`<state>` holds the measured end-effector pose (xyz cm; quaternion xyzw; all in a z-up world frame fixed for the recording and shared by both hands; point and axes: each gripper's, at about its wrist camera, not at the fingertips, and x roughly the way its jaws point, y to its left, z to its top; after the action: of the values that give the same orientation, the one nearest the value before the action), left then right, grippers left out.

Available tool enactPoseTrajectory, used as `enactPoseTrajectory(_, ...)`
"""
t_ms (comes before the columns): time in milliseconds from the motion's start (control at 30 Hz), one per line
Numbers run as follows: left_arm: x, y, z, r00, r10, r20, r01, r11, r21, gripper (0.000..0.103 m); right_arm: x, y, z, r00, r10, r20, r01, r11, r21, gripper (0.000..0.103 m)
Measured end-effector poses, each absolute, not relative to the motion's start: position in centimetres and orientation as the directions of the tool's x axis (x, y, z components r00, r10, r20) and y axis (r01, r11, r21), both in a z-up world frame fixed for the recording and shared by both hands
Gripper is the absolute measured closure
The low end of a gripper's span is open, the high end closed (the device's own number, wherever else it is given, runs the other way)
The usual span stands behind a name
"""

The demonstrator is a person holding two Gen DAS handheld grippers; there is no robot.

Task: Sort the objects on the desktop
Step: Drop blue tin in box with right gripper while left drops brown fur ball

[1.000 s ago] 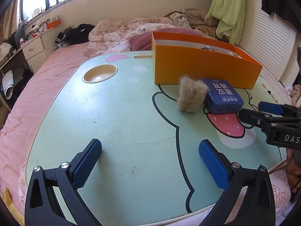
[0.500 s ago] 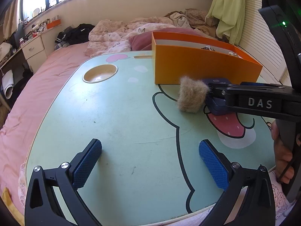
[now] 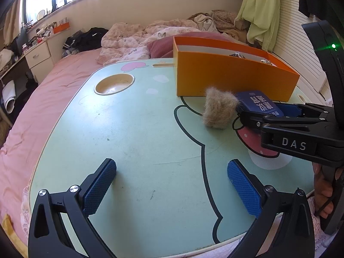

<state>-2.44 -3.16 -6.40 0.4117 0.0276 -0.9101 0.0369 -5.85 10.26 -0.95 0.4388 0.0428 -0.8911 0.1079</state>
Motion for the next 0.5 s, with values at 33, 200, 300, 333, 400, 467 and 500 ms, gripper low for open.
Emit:
enactPoseTrajectory(33,-3.1,-3.6,-5.6,-0.659,-0.044,-0.751,0.09,-0.996,-0.02,0.0,-5.8,10.9,-0.8,-0.597,-0.17,-0.784,0.216,-0.975,0.048,0.037)
enactPoseTrajectory(200,-3.6,-3.8,-5.6,-0.659,-0.038,-0.751,0.084,-0.996,-0.023,0.0,-2.6,15.6,2.5,-0.733,-0.275,-0.622,0.179,-0.96,0.214,0.037)
enactPoseTrajectory(300,-4.1,-3.3,-4.3,-0.683,-0.01,-0.73,0.051,-0.998,-0.034,0.0,-0.5,17.7,3.9,-0.812,-0.253,-0.526,0.149,-0.961,0.232,0.037)
enactPoseTrajectory(333,-3.9,-3.1,-2.5,-0.689,0.003,-0.725,0.036,-0.999,-0.038,0.0,0.0,18.0,4.0,-0.822,-0.251,-0.511,0.145,-0.96,0.238,0.037)
enactPoseTrajectory(400,-6.2,-2.5,-1.5,-0.699,0.022,-0.715,0.011,-0.999,-0.042,0.0,0.5,18.5,4.4,-0.838,-0.248,-0.487,0.14,-0.958,0.248,0.037)
enactPoseTrajectory(467,-8.2,-1.6,-0.5,-0.696,0.018,-0.718,0.004,-1.0,-0.029,0.005,0.9,18.4,4.7,-0.847,-0.249,-0.469,0.147,-0.959,0.244,0.037)
enactPoseTrajectory(500,-9.3,-1.1,-0.8,-0.676,0.025,-0.736,-0.009,-1.0,-0.026,0.016,1.0,18.2,4.8,-0.849,-0.248,-0.466,0.15,-0.96,0.236,0.037)
